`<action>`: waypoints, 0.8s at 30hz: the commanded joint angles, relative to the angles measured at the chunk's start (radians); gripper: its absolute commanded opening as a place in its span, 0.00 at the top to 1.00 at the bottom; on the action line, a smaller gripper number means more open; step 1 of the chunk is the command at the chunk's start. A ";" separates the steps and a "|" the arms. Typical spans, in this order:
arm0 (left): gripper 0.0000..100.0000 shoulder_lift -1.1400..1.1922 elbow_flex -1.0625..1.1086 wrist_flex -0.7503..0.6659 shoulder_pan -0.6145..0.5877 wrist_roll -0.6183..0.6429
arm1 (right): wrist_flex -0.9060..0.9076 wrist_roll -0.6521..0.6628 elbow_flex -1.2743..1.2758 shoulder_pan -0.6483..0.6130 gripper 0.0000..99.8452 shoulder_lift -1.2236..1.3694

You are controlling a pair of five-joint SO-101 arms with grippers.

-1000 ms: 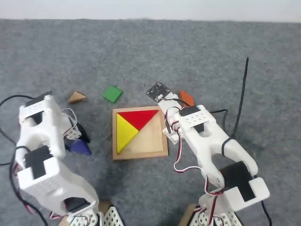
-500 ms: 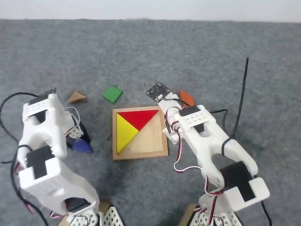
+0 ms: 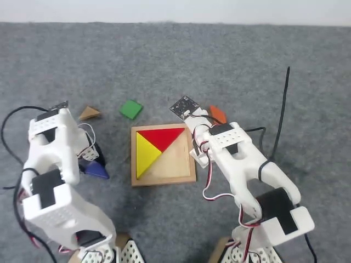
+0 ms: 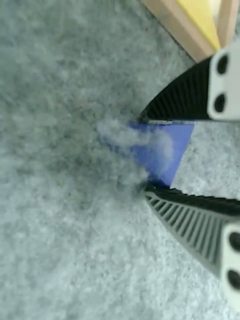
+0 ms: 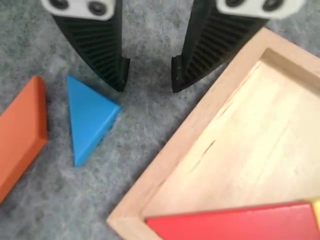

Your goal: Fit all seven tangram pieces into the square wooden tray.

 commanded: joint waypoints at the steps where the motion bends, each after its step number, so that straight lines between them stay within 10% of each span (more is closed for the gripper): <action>1: 0.89 -0.031 0.088 -0.011 0.009 0.006 | 0.008 0.011 -0.032 -0.007 0.84 -0.015; 24: 0.88 -0.485 0.268 -0.094 0.012 0.048 | 0.008 0.011 -0.032 -0.007 0.84 -0.015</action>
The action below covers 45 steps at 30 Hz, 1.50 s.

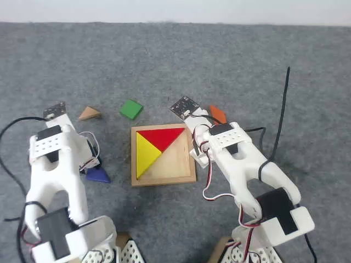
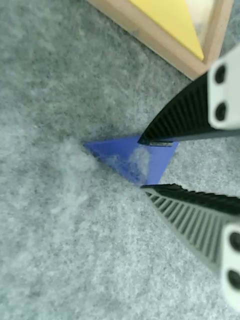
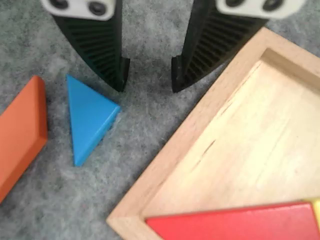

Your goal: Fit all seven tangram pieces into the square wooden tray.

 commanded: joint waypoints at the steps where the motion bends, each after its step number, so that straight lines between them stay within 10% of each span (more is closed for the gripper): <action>1: 0.88 -0.046 -0.050 -0.002 0.008 0.020 | 0.010 0.011 -0.032 -0.007 0.84 -0.015; 20: 0.73 -0.048 -0.013 0.057 -0.115 -0.038 | 0.105 0.011 -0.078 -0.007 0.84 -0.015; 45: 0.81 0.118 0.022 -0.060 -0.035 0.008 | 0.105 0.011 -0.077 -0.007 0.84 -0.013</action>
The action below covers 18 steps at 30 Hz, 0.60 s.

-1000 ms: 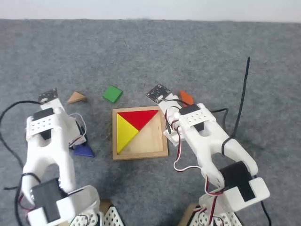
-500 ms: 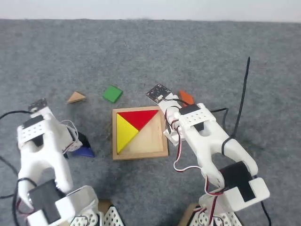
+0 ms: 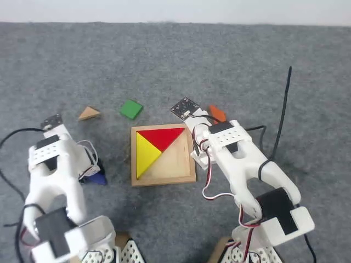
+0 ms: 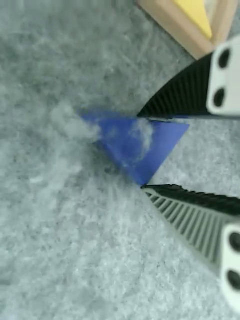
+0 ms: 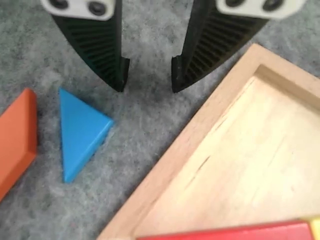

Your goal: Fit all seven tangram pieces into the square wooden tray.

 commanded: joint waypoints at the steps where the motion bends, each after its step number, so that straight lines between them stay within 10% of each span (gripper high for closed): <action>1: 0.81 0.117 -0.096 0.028 0.014 0.009 | 0.015 0.011 -0.049 -0.007 0.84 -0.013; 18: 0.90 0.049 -0.067 0.002 0.011 0.008 | 0.015 0.011 -0.049 -0.007 0.84 -0.013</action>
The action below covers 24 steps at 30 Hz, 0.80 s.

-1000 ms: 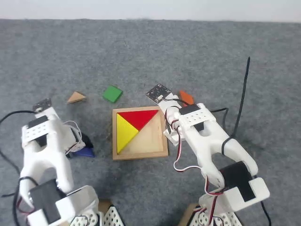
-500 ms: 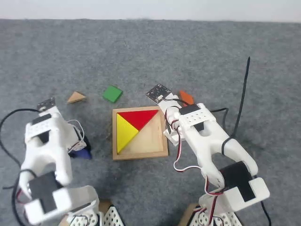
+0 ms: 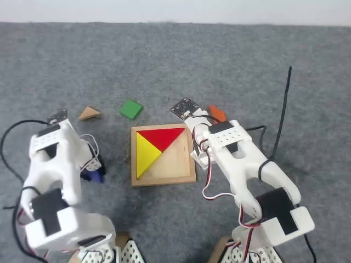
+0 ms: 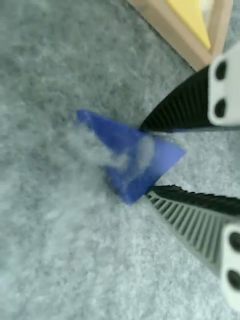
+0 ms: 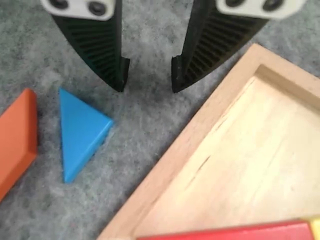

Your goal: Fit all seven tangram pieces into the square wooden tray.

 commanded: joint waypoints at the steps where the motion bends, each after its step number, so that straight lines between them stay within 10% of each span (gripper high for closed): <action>1: 0.90 -0.098 0.050 -0.043 -0.005 0.014 | 0.015 0.011 -0.049 -0.007 0.84 -0.013; 24: 0.90 -0.298 0.081 -0.086 -0.140 0.009 | 0.015 0.011 -0.049 -0.007 0.84 -0.013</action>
